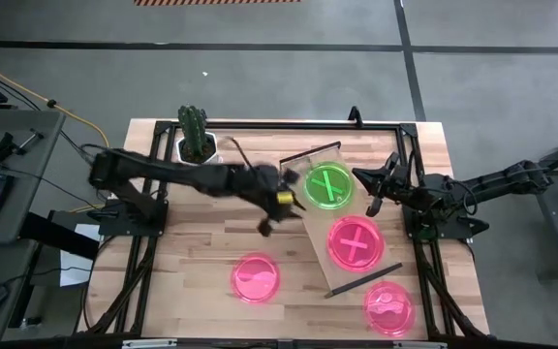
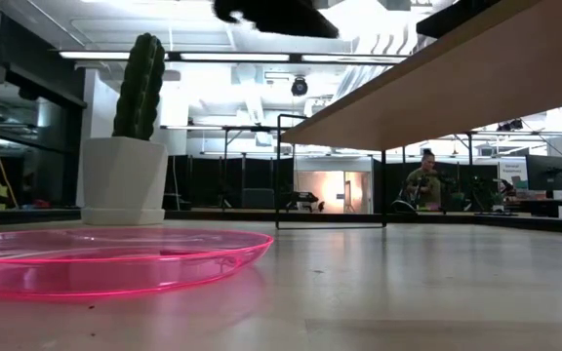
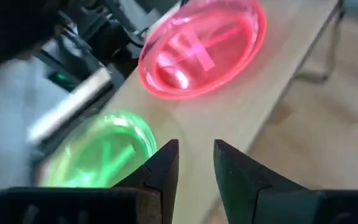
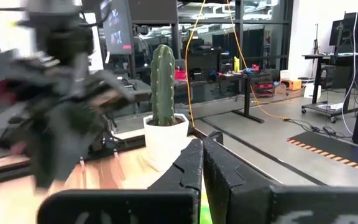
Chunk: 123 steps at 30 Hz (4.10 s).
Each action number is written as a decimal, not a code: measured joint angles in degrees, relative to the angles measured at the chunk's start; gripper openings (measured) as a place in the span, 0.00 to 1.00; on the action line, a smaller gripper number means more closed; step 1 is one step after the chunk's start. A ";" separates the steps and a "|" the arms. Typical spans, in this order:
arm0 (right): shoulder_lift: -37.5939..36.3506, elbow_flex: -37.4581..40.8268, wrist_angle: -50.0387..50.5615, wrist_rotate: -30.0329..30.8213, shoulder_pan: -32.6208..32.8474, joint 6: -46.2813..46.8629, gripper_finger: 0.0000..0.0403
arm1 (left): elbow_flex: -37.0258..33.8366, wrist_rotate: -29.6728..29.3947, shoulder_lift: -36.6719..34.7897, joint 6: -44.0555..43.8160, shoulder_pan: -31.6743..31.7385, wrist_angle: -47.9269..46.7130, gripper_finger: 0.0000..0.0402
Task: Place and stack plates onto a shelf
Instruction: Stack the left pink plate on top of the other pink plate on the shelf
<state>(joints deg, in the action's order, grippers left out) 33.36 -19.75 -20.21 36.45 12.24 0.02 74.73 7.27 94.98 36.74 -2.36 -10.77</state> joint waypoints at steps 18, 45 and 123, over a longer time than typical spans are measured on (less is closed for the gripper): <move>0.00 0.00 2.03 1.44 -1.51 2.73 0.00 | -49.81 6.12 -29.83 -25.03 7.62 52.08 0.22; 0.07 0.00 10.71 1.27 -2.15 8.72 0.00 | -51.42 -4.18 -4.84 -83.73 -12.45 35.87 0.45; 0.00 -0.02 4.91 6.52 -2.14 6.38 0.00 | 17.97 7.95 15.77 -39.64 7.16 8.14 0.00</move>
<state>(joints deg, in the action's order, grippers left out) 33.36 -19.77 -15.30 42.97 10.10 6.39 92.71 15.22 110.75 -2.91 4.80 -2.63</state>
